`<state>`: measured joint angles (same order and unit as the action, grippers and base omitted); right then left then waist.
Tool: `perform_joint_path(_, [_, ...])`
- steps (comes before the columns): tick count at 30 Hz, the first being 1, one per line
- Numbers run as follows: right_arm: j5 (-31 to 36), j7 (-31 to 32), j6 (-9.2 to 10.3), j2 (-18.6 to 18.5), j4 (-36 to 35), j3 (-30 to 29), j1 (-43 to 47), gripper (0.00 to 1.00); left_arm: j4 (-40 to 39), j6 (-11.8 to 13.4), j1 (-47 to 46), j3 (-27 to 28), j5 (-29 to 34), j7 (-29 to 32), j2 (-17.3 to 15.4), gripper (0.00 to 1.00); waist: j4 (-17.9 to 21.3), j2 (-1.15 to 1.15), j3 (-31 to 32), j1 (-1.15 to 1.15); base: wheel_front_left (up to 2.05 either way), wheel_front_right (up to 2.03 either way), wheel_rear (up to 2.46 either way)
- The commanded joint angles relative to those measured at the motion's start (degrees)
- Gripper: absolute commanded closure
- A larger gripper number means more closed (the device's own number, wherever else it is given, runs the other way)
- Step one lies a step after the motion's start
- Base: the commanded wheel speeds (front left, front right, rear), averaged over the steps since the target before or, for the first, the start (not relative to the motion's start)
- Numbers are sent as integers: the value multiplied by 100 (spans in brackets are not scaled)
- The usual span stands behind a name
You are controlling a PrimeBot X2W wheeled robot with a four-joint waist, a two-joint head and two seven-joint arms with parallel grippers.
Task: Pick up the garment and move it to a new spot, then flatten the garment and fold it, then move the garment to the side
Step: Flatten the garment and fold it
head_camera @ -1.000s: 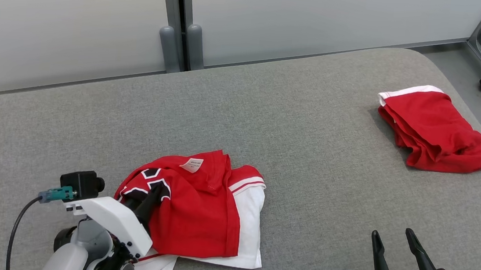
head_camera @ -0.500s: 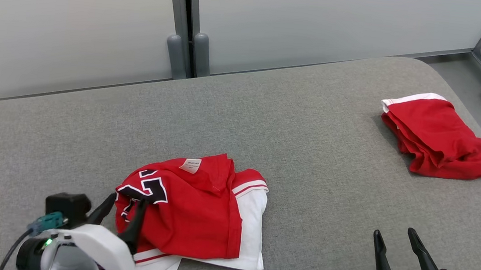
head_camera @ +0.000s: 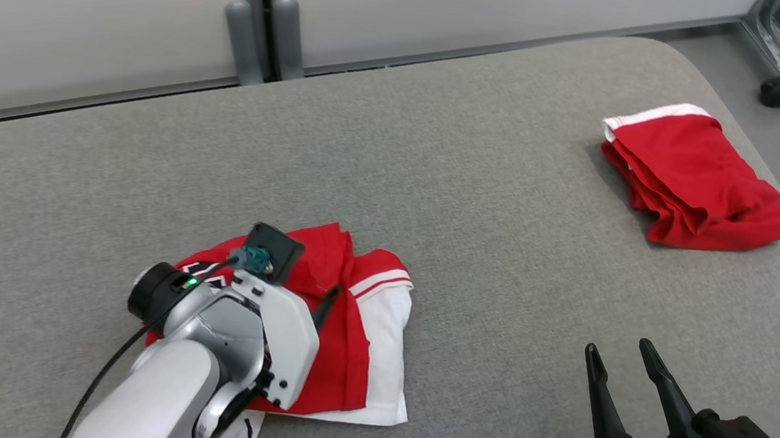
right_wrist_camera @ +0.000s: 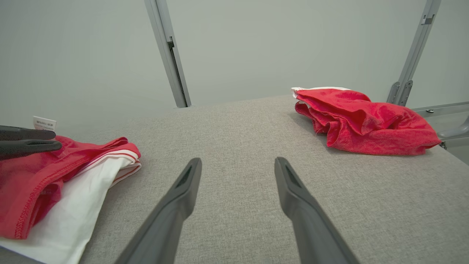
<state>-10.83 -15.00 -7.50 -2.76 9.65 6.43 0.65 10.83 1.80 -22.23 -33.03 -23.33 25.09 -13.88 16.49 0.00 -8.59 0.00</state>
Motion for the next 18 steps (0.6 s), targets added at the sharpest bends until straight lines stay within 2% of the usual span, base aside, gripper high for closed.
perform_joint_path(1, [-68,-26,1,-28,4,-10,-58,0,264,-58,-186,-40,16,131,-37,0,162,0,-143,0,0,0,0])
perform_joint_path(7, [-131,-26,1,-26,30,-49,-88,0,986,-386,-607,-273,150,403,-182,0,284,0,-211,0,0,0,0])
perform_joint_path(8, [-127,-26,1,-26,31,-57,-94,0,1070,-448,-636,-310,133,442,-183,12,289,0,-209,0,0,0,0])
perform_joint_path(9, [-130,-26,1,-26,33,-65,-101,0,1131,-487,-660,-337,112,442,-179,30,292,0,-204,0,0,0,0])
perform_joint_path(11, [-155,-26,1,-26,42,-66,-118,0,1242,-538,-700,-359,85,397,-151,78,291,0,-189,0,0,0,0])
perform_joint_path(12, [-155,-26,1,-26,42,-66,-118,0,1242,-538,-700,-359,85,397,-151,78,291,0,-189,0,0,0,0])
perform_joint_path(13, [-162,-26,1,-26,48,-61,-123,0,1279,-552,-705,-337,39,330,-126,100,290,0,-175,0,0,0,0])
perform_joint_path(18, [-145,-26,1,-27,77,-85,-62,0,1358,-461,-725,-169,-112,-21,32,100,231,0,-46,0,0,0,0])
